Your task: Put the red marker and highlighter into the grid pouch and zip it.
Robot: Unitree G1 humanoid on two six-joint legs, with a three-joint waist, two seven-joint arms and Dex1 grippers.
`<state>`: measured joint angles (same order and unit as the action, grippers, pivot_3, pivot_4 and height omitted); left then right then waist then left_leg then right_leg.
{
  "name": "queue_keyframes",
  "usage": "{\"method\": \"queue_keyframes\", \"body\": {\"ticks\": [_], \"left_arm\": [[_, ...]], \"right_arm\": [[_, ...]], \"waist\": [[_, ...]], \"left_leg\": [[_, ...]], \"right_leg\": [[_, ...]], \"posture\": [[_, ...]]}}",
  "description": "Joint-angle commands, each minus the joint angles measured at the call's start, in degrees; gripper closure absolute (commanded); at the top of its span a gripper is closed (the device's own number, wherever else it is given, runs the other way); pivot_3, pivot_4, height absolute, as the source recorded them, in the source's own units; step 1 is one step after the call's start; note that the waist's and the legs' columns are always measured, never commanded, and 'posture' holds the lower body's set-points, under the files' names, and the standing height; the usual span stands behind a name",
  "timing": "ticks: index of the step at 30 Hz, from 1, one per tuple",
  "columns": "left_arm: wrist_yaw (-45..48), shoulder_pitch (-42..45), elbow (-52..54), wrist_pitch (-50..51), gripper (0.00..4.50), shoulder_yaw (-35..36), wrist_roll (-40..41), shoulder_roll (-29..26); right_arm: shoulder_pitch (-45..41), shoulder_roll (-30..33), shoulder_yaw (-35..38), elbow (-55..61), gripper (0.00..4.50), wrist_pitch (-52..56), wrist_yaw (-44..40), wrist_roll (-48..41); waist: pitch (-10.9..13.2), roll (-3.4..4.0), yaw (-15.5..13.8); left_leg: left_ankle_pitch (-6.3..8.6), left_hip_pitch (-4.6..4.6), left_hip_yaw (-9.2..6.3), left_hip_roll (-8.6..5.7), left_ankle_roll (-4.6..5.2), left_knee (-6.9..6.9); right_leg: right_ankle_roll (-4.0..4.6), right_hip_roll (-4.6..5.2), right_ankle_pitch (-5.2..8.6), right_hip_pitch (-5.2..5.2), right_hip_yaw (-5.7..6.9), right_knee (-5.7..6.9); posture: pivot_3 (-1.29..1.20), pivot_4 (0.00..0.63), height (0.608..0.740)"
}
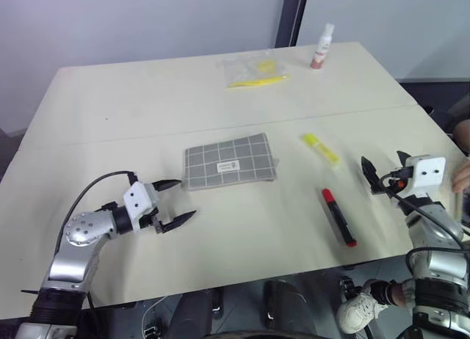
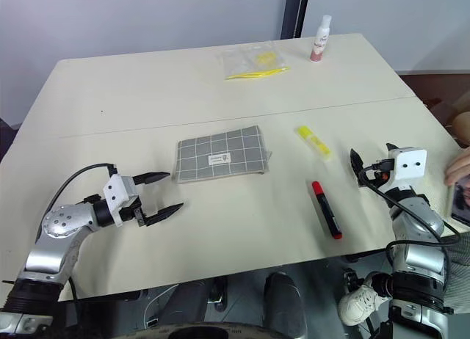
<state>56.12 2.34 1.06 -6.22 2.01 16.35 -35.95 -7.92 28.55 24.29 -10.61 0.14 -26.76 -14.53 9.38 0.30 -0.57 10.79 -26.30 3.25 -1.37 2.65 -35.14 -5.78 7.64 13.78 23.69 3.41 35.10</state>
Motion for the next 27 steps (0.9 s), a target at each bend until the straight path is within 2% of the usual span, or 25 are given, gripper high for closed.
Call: {"method": "queue_keyframes", "body": {"ticks": [1, 7, 8, 10, 16, 17, 20, 22, 27], "left_arm": [[-0.36, 0.09, -0.43, -1.95, 0.00, 2.65, 0.12, -1.17], [-0.80, 0.58, -2.65, -4.26, 0.00, 3.63, -0.47, -1.63], [-1.03, 0.67, -2.93, -4.53, 0.00, 3.73, -0.54, -1.55], [-2.36, 2.14, -5.93, -8.33, 0.00, 3.94, -2.45, -1.16], [-4.65, 8.31, -15.88, -18.55, 0.00, 1.70, -8.13, -0.41], [-5.01, 10.16, -18.53, -20.38, 0.00, 0.87, -9.29, 0.06], [-6.50, 16.40, -27.18, -25.81, 0.00, -3.06, -14.29, 2.77], [-7.25, 19.24, -31.47, -28.64, 0.00, -4.80, -16.44, 4.02], [-9.70, 24.74, -39.83, -34.79, 0.00, -6.90, -20.09, 4.51]], "right_arm": [[-0.42, 1.12, 0.36, 0.50, 0.07, -0.85, -0.04, -0.58], [-1.37, 1.34, -0.21, -0.61, 0.07, -0.56, -0.48, -0.97], [-1.48, 1.09, -0.20, -0.36, 0.30, -0.29, -0.61, -1.47], [-2.59, 0.51, -2.65, 3.71, 0.96, 1.01, -0.64, -1.15], [-6.40, -1.86, -15.35, 14.44, 4.16, 4.53, -3.51, 1.36], [-8.13, -3.23, -18.69, 14.64, 4.48, 4.69, -3.22, 3.14], [-14.49, -7.99, -29.20, 8.94, 4.48, 4.92, -1.88, 10.95], [-17.21, -8.39, -33.39, 4.59, 4.48, 4.67, -1.52, 15.79], [-19.70, -5.68, -37.66, -0.31, 4.48, 5.05, -0.99, 22.77]], "waist": [[0.00, 0.00, -0.05], [0.00, 0.00, -0.04], [0.00, 0.00, -0.01], [0.00, 0.00, -0.01], [0.00, 0.00, 0.10], [0.00, 0.00, 0.07], [0.00, -0.02, -0.05], [-0.01, -0.04, -0.26], [-0.02, -0.07, -0.37]], "left_leg": [[0.00, 0.00, 0.00, 0.00, 0.00, 0.00], [0.00, -0.01, 0.01, 0.00, -0.01, 0.00], [0.00, 0.00, 0.01, 0.00, -0.01, 0.00], [0.00, 0.00, 0.01, 0.00, -0.01, 0.00], [0.00, -0.01, 0.01, 0.04, 0.00, -0.01], [-0.01, -0.01, 0.01, 0.04, 0.00, -0.01], [-0.06, -0.02, 0.02, 0.03, 0.08, -0.05], [-0.08, -0.02, 0.03, 0.01, 0.10, -0.13], [-0.10, -0.13, 0.02, -0.19, 0.12, -0.21]], "right_leg": [[0.00, 0.00, 0.00, 0.00, 0.00, 0.00], [0.00, 0.01, 0.00, 0.22, 0.00, -0.01], [0.00, 0.01, 0.00, 0.22, 0.00, -0.01], [0.00, 0.01, 0.00, 0.24, 0.00, 0.00], [-0.01, -0.01, -0.01, 0.32, 0.01, 0.11], [-0.02, -0.02, -0.02, 0.32, 0.02, 0.11], [-0.06, -0.03, -0.05, 0.33, 0.08, 0.14], [-0.13, -0.09, -0.09, 0.30, 0.18, 0.19], [-0.36, 0.04, -0.28, 0.28, 0.26, 0.18]], "posture": [[0.00, 0.150, 0.740], [0.00, 0.150, 0.740], [0.00, 0.150, 0.740], [0.00, 0.150, 0.740], [0.00, 0.150, 0.740], [0.00, 0.150, 0.740], [0.00, 0.150, 0.740], [0.00, 0.150, 0.740], [0.00, 0.150, 0.740]]}}
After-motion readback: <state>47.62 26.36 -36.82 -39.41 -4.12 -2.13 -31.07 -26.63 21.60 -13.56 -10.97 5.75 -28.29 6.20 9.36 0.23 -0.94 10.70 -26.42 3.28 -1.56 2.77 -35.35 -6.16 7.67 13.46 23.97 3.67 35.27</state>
